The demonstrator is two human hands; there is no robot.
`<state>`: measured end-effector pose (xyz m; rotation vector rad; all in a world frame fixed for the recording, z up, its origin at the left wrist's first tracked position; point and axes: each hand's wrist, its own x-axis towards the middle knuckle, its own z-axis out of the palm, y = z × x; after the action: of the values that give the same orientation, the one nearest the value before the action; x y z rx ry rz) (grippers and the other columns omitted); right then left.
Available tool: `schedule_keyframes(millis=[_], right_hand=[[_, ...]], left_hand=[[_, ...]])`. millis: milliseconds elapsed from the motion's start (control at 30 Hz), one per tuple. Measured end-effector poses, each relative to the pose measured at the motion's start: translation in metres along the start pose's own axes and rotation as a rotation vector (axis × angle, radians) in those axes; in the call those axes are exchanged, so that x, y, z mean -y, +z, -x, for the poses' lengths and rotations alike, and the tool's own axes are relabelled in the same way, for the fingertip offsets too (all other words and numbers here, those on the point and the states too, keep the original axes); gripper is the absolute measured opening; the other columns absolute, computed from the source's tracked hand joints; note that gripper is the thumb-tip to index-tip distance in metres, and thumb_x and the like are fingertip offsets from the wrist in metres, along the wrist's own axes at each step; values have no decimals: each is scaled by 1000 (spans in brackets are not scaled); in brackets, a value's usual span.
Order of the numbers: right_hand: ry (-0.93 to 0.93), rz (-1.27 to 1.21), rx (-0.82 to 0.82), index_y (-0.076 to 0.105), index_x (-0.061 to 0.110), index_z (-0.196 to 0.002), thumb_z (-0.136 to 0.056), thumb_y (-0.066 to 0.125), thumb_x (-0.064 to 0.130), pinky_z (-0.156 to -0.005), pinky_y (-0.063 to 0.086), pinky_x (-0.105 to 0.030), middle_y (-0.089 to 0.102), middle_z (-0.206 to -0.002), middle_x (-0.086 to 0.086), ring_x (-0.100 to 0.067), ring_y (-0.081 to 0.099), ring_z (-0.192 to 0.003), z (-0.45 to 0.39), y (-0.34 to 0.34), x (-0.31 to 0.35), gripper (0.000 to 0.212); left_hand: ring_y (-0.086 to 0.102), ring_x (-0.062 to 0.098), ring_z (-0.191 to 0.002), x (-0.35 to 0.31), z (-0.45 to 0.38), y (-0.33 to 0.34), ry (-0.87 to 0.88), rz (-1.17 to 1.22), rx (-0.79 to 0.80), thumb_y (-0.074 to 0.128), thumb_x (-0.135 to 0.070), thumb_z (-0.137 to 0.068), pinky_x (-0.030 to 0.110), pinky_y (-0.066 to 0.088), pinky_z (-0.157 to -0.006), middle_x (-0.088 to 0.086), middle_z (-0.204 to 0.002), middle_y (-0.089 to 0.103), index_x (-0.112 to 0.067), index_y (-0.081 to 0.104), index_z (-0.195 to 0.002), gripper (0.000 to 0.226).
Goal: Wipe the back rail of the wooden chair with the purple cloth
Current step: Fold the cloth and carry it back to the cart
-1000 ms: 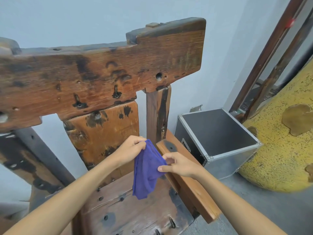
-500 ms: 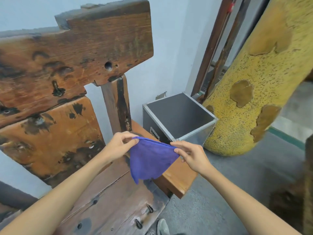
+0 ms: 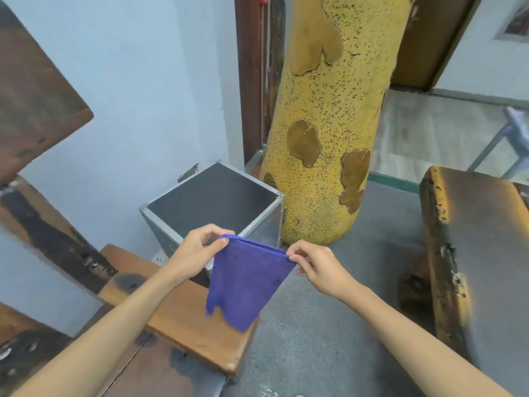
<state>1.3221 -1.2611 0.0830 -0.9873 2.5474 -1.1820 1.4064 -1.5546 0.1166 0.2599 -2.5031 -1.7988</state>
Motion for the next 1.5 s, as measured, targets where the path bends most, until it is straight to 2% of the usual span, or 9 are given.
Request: schedule_keyframes(millis=[100, 233, 367, 533, 733, 933, 1100, 1333, 1500], right_hand=[[78, -65, -64, 56, 22, -101, -108, 51, 13, -73, 58, -26, 70, -91, 0, -13, 74, -75, -2, -43, -41, 13], [149, -118, -98, 54, 21, -102, -108, 48, 10, -79, 54, -26, 70, -86, -12, -19, 73, -83, 1, -98, -86, 14], [165, -76, -144, 52, 20, -102, -107, 49, 7, -89, 52, -31, 76, -111, -1, -22, 68, -95, 1, -147, -130, 14], [247, 10, -284, 56, 23, -99, -104, 55, 7, -72, 46, -17, 66, -90, 5, -4, 58, -73, -5, -193, -183, 17], [329, 110, -448, 70, 19, -101, -101, 64, 11, -78, 45, -12, 69, -90, 25, 1, 66, -84, -37, -252, -259, 9], [394, 238, -524, 69, 15, -125, -103, 57, 7, -65, 53, -18, 62, -79, 17, -9, 62, -63, -83, -309, -328, 27], [435, 332, -504, 74, 10, -113, -101, 56, -1, -70, 58, -31, 63, -82, 6, -6, 64, -64, -106, -358, -377, 24], [634, 372, -668, 72, 13, -110, -97, 55, -5, -73, 40, 3, 70, -95, 1, 6, 63, -85, -126, -434, -438, 28], [664, 336, -804, 73, 11, -112, -95, 60, -1, -87, 58, -31, 75, -104, -2, -15, 74, -93, -149, -487, -484, 24]], left_hand=[[66, 0, -71, -9, -48, 50, -22, 17, 90, 61, -8, -101, 8, 45, -67, -5, -85, 77, -7, 66, -93, 9], [67, 8, -76, -25, -101, 111, -47, 83, 173, 68, -9, -96, 13, 48, -71, 8, -89, 78, -5, 66, -91, 6], [69, 9, -77, -38, -157, 163, -66, 162, 209, 77, -9, -88, 12, 49, -71, 11, -93, 79, -10, 68, -86, 9], [69, 12, -81, -52, -232, 220, -76, 168, 239, 81, -10, -84, 20, 51, -79, 14, -95, 78, 0, 70, -93, 17], [65, 1, -68, -68, -339, 285, 33, 78, 288, 82, -12, -84, 9, 46, -62, -1, -79, 75, -15, 69, -78, 14], [61, 0, -71, -88, -455, 348, 118, -3, 405, 81, -23, -86, 9, 45, -71, -8, -78, 72, -21, 66, -77, 17], [61, 12, -55, -107, -538, 405, 133, 6, 512, 79, -17, -88, 22, 49, -50, 8, -70, 71, -14, 63, -81, 18], [78, 15, -76, -151, -628, 513, 105, 122, 569, 71, -9, -94, 27, 57, -62, 9, -81, 72, -12, 55, -86, 18], [72, 10, -68, -194, -695, 583, 172, 163, 558, 70, -2, -93, 20, 57, -61, 1, -73, 69, -16, 54, -82, 24]])
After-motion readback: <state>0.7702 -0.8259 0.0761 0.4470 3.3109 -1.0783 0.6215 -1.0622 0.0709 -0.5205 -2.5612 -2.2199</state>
